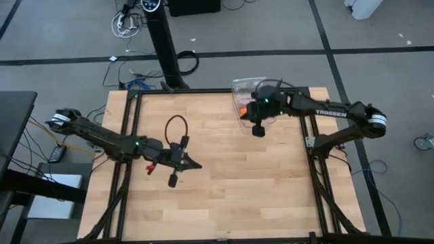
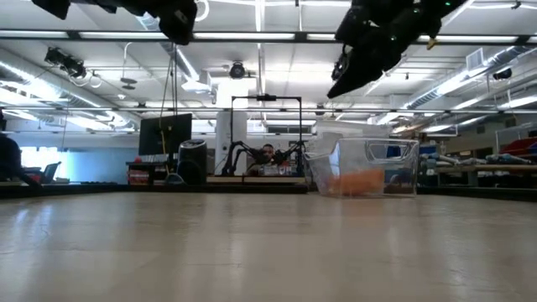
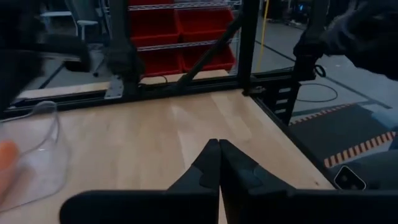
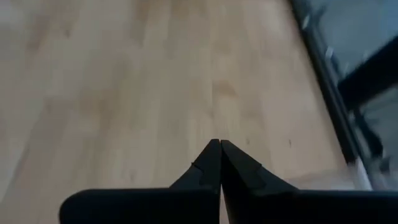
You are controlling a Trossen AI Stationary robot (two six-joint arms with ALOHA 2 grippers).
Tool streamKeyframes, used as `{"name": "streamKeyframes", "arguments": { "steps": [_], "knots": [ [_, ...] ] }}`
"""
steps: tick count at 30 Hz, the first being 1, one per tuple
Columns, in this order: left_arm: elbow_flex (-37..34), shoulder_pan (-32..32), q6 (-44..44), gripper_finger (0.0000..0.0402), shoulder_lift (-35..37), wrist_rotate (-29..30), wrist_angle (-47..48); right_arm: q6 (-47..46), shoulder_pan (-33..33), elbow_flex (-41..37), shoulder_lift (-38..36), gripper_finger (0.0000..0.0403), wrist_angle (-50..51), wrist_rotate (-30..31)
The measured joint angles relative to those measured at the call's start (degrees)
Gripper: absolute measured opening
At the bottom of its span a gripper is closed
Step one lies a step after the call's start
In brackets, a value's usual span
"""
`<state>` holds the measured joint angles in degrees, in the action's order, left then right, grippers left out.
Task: Roll bandage
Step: Return to Home Position
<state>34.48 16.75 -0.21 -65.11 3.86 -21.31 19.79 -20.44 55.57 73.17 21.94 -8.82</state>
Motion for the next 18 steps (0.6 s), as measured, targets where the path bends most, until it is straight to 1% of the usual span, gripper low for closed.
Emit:
{"name": "streamKeyframes", "arguments": {
  "steps": [3,6,9,12,18],
  "knots": [
    [0.0,-0.63,0.25,0.0005,3.15,0.13,4.0,-3.25,3.03,-6.09,-2.49,0.0003,-12.04,-0.48],
    [-0.02,-0.96,1.41,0.0005,5.83,0.45,7.62,-5.66,6.09,-11.61,-4.47,0.0002,-21.9,-0.86],
    [-0.48,-0.96,3.76,0.0005,8.58,0.52,8.95,-6.74,8.93,-16.38,-6.33,0.0001,-29.68,1.88],
    [-3.38,-1.21,4.87,0.0005,12.73,1.69,8.95,-6.87,11.63,-20.74,-8.37,0.0001,-34.59,6.83],
    [-12.93,-1.77,4.46,0.0005,24.61,7.76,8.6,-10.4,15.57,-28.88,-14.8,0.0001,-39.98,13.89]
  ]
}}
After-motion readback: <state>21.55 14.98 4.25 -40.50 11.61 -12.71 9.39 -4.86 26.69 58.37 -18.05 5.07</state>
